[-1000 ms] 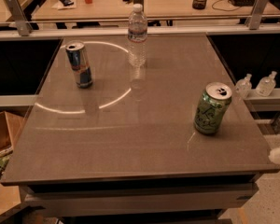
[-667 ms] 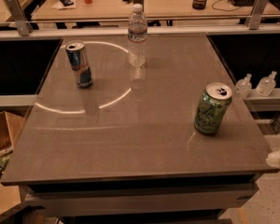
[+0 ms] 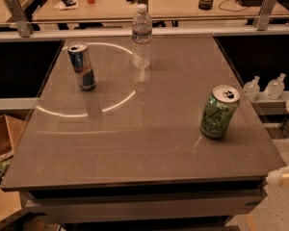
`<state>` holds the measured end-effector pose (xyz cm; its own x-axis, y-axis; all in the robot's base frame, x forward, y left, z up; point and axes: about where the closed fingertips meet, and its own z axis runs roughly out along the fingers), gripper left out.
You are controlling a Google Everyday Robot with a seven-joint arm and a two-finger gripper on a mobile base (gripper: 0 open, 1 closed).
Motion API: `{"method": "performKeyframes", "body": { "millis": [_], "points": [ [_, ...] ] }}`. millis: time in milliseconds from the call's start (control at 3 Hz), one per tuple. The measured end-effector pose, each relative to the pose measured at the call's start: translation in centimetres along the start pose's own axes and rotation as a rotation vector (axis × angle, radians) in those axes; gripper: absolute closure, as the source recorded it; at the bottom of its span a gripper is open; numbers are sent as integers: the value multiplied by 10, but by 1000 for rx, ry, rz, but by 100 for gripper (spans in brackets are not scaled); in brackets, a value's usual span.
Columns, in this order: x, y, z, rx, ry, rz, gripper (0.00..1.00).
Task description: Move green can near water bottle
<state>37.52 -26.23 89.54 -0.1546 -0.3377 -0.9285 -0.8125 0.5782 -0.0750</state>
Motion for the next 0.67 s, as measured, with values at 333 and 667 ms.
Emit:
{"method": "performKeyframes", "body": {
  "millis": [333,667],
  "points": [
    [1,7,9,9,-12,-8,0],
    [0,11,20,16,-51,-23,0]
  ]
}}
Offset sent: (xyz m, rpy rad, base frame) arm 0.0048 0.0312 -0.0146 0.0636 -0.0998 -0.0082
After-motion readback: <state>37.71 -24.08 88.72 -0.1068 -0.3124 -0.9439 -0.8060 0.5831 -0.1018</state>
